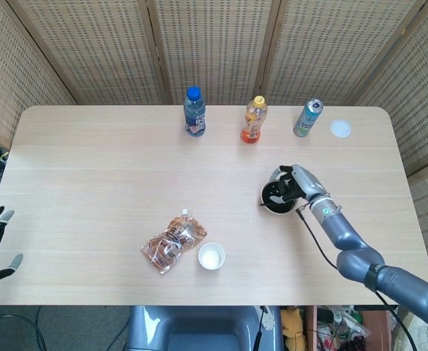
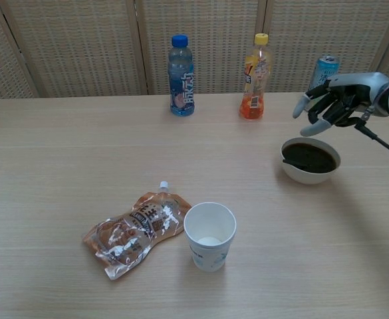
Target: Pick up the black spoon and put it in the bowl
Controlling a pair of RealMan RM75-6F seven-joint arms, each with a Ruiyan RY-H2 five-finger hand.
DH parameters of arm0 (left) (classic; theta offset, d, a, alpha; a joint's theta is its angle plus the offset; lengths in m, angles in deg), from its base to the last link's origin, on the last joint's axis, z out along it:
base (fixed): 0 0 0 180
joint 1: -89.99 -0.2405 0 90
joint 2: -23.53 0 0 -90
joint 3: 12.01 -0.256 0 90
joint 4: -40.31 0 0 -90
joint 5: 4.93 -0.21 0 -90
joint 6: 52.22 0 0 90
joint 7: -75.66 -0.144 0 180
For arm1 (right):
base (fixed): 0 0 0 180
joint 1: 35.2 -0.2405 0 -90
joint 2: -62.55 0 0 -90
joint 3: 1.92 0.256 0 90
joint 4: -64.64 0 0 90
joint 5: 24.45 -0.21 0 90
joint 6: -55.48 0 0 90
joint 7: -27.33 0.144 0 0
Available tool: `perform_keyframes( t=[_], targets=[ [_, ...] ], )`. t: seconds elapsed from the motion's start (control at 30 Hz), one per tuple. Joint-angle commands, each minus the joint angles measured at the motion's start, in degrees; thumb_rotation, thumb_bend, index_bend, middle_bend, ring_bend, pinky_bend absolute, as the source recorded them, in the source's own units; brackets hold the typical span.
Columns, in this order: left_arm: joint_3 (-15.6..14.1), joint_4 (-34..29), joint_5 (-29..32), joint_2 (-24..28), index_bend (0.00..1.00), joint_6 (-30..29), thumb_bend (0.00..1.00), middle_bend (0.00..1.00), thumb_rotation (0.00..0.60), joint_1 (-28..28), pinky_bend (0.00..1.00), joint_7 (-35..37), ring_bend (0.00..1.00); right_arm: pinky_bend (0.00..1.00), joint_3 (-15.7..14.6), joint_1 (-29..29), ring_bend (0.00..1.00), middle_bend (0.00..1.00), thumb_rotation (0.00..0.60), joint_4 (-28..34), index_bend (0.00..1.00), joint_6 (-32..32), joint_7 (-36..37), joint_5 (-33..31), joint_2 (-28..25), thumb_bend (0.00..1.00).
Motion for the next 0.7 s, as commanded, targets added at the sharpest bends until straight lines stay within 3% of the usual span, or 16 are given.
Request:
perform_keyframes(
  t=[0.03, 0.2, 0.53, 0.7],
  targets=[
    [0.0, 0.1, 0.1, 0.1, 0.0, 0.1, 0.32, 0.0, 0.6, 0.0, 0.0, 0.1, 0.0, 0.88, -3.5, 5.9, 0.71, 0.63, 0.6, 4.4, 0.46, 21.5, -14.5, 5.2, 0.7, 0.16],
    [0.3, 1.0, 0.6, -0.3, 0.0, 0.0, 0.32, 0.0, 0.6, -0.1, 0.0, 0.2, 0.0, 0.81, -5.4, 9.7, 0.57, 0.53, 0.6, 7.3, 0.46, 32.0, -21.7, 7.1, 0.8, 0.27],
    [0.2, 2.3, -0.3, -1.2, 0.0, -1.2, 0.32, 0.0, 0.6, -0.4, 0.0, 0.6, 0.0, 0.53, -11.8, 17.8, 0.3, 0.33, 0.6, 12.7, 0.45, 44.9, -33.9, 11.0, -1.8, 0.28],
    [-0.3, 2.4, -2.7, -1.7, 0.0, -2.5, 0.32, 0.0, 0.6, -0.4, 0.0, 0.7, 0.0, 0.39, -15.6, 21.3, 0.17, 0.23, 0.6, 17.2, 0.38, 48.2, -43.3, 11.9, -4.3, 0.28]
  ],
)
